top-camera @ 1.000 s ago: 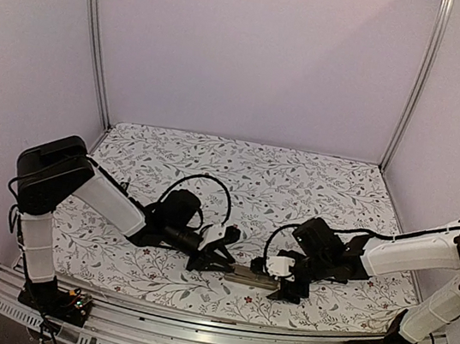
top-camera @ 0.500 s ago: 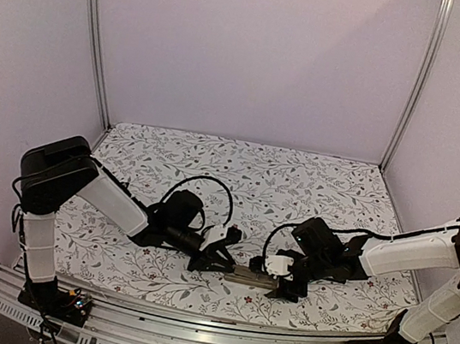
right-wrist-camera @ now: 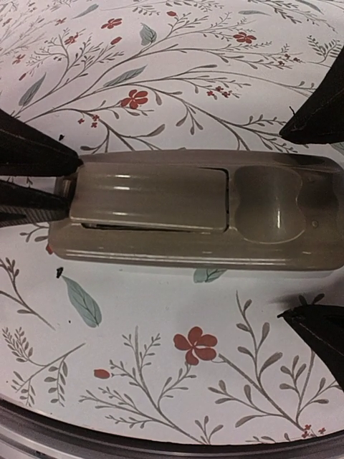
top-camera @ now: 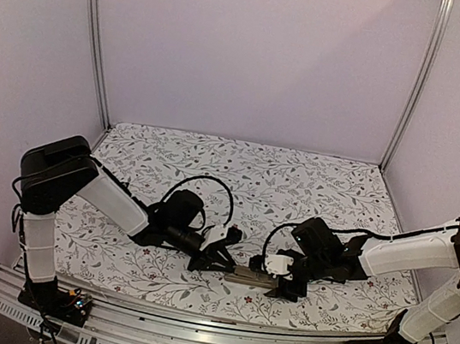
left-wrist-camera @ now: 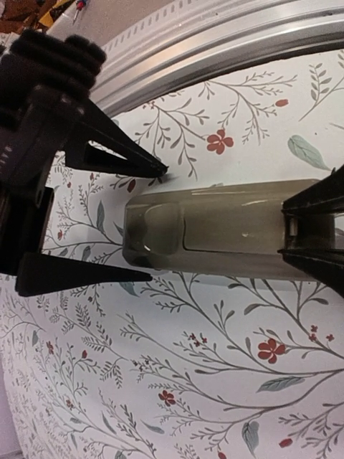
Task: Load the batteries into the remote control
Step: Load the battery cover onto the remote control without the battery cover.
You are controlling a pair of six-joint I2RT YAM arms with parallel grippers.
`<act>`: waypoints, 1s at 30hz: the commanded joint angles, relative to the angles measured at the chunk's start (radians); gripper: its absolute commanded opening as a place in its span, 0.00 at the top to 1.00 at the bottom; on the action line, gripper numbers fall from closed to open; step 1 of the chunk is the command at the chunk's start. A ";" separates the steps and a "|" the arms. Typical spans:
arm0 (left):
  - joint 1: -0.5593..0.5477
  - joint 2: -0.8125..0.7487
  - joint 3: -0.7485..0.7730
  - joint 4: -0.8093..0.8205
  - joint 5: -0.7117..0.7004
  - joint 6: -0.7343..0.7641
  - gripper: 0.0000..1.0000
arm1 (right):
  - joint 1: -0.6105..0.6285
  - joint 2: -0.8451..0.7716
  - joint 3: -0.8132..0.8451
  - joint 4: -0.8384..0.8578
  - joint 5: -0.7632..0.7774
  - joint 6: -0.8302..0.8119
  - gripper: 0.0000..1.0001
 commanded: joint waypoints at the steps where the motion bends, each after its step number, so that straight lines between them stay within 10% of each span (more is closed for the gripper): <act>1: -0.005 0.000 0.015 -0.040 0.015 0.009 0.84 | 0.005 0.026 -0.017 -0.014 0.010 0.015 0.25; 30: -0.036 -0.006 0.035 -0.102 0.013 0.051 0.83 | 0.005 0.033 -0.005 -0.014 0.033 0.049 0.25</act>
